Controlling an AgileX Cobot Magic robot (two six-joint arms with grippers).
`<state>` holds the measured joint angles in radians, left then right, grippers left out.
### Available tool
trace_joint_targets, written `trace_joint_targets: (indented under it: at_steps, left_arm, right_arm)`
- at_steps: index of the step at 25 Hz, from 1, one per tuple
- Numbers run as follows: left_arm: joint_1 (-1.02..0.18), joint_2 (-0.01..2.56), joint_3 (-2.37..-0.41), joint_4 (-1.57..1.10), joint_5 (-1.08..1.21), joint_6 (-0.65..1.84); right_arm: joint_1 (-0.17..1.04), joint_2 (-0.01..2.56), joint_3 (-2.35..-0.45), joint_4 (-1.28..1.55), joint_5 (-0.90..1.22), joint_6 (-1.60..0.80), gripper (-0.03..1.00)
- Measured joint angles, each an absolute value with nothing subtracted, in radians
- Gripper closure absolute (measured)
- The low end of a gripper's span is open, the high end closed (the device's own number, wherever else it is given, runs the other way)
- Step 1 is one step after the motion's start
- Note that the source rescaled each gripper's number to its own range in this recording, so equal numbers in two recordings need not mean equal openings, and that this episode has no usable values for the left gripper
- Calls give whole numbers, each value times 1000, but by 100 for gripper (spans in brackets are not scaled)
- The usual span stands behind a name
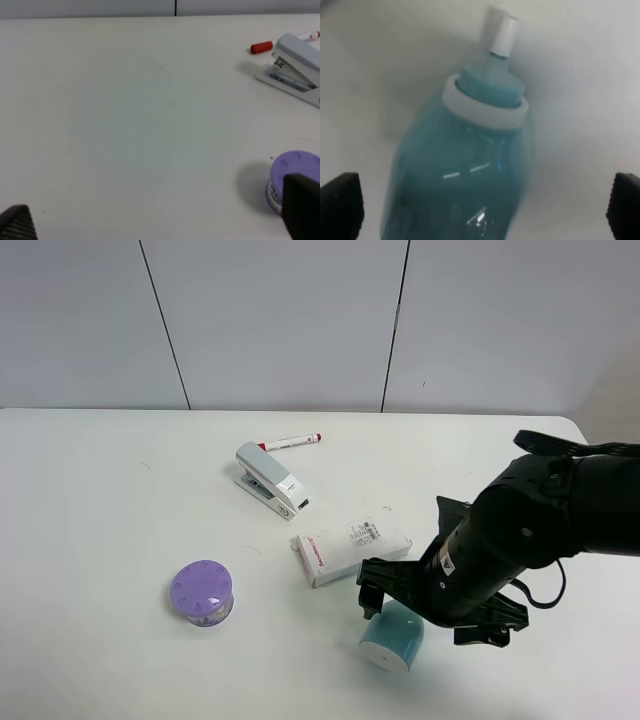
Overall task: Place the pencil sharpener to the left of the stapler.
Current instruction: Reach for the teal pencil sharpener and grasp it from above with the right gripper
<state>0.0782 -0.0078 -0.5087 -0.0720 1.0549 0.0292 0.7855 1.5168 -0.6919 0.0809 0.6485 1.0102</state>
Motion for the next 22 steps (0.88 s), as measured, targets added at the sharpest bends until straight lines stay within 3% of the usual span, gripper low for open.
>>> trace_joint_targets:
  at_steps: [22]
  left_arm:
    - [78, -8, -509, -72, 1055, 29]
  right_arm:
    - [785, 1633, -692, 124, 586, 1001, 3]
